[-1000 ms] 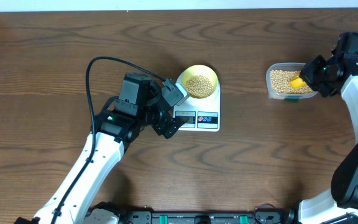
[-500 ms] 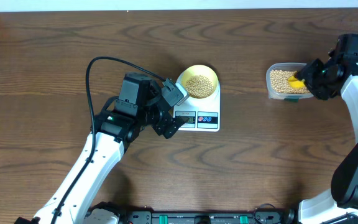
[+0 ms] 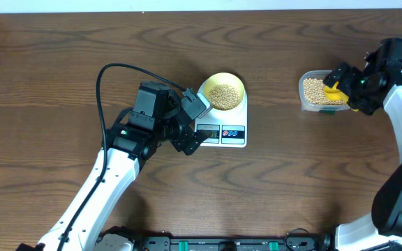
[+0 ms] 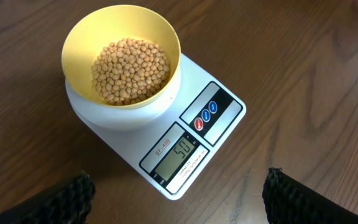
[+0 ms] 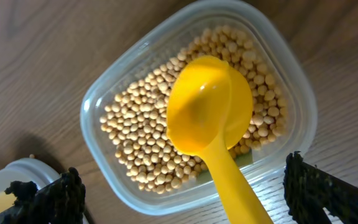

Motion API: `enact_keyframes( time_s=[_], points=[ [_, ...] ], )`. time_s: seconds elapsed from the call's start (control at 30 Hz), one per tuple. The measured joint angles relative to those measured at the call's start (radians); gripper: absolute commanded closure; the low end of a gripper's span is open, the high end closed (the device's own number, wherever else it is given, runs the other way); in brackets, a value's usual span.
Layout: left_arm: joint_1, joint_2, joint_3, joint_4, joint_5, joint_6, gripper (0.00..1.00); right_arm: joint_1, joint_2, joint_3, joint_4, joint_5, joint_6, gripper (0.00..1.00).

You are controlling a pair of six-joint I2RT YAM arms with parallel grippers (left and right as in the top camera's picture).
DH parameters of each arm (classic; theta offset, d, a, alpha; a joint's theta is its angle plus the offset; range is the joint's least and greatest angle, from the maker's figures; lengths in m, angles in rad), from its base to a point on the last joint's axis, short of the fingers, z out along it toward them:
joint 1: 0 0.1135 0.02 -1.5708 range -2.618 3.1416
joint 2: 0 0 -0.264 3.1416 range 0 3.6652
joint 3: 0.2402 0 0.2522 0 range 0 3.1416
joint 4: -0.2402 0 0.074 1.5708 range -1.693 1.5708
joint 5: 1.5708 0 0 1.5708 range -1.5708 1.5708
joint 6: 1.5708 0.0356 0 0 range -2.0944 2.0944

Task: Scoop item into bowl and weigh 50g on scale
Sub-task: 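Lay the scoop down in the tub and open the right gripper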

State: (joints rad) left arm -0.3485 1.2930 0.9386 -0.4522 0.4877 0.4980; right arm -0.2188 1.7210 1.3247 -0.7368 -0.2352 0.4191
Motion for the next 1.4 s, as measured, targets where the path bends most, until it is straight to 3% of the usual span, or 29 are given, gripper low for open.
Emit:
enact_keyframes(
  time_s=[0.5, 0.83, 1.4],
  points=[
    [0.0, 0.0, 0.0, 0.0, 0.0, 0.0, 0.11, 0.0, -0.15, 0.0, -0.061, 0.016, -0.234, 0.01],
    [0.0, 0.0, 0.0, 0.0, 0.0, 0.0, 0.11, 0.0, -0.234, 0.0, -0.14, 0.031, -0.485, 0.01],
    [0.0, 0.0, 0.0, 0.0, 0.0, 0.0, 0.12, 0.0, -0.246, 0.0, -0.186, 0.148, -0.541, 0.01]
  ],
)
